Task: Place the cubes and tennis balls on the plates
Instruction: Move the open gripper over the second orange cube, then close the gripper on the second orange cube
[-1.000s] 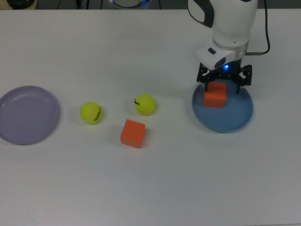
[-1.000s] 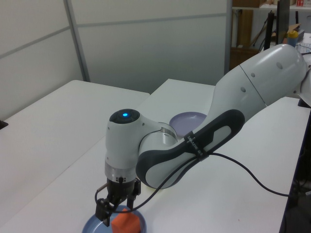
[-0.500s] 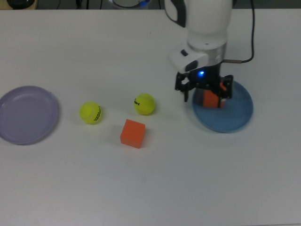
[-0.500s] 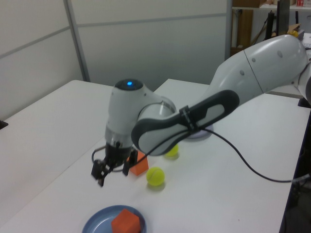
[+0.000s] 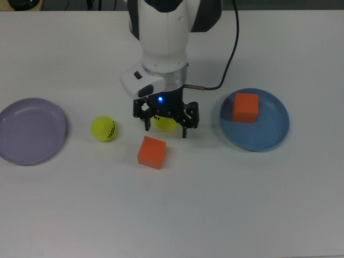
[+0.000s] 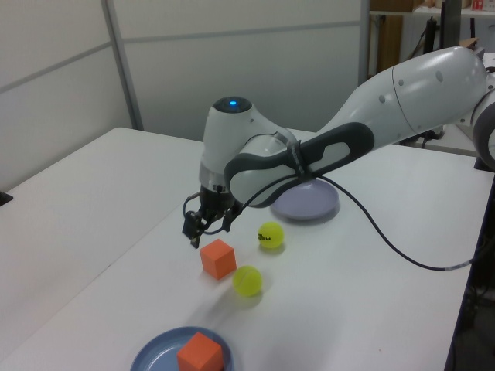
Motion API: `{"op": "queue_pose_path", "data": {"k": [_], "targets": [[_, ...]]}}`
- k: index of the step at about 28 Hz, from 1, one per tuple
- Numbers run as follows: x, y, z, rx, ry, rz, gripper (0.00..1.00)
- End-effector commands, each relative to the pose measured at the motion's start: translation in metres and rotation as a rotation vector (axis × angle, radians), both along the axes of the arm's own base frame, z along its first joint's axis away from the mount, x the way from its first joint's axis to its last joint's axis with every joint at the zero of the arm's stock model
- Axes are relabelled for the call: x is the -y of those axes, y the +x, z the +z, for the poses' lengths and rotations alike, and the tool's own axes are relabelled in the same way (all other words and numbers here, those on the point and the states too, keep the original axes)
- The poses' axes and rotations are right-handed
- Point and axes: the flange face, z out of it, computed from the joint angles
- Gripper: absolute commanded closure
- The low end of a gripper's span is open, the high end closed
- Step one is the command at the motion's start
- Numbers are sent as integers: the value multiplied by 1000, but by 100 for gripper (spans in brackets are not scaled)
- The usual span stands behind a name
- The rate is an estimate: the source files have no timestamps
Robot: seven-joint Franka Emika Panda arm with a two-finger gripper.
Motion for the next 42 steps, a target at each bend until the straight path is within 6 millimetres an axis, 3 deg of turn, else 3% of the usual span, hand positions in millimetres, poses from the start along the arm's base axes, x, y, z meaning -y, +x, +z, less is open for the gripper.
{"op": "queue_pose_path", "data": {"k": [1,8,22,32,42], "targets": [[14,7,0,-6,-3,29,0],[27,13,-19,-28,-17,27,0],[35,18,-64,-86,-34,24,0],[40,22,-76,-86,-35,20,0],[29,25,-89,-59,-19,31,0]]}}
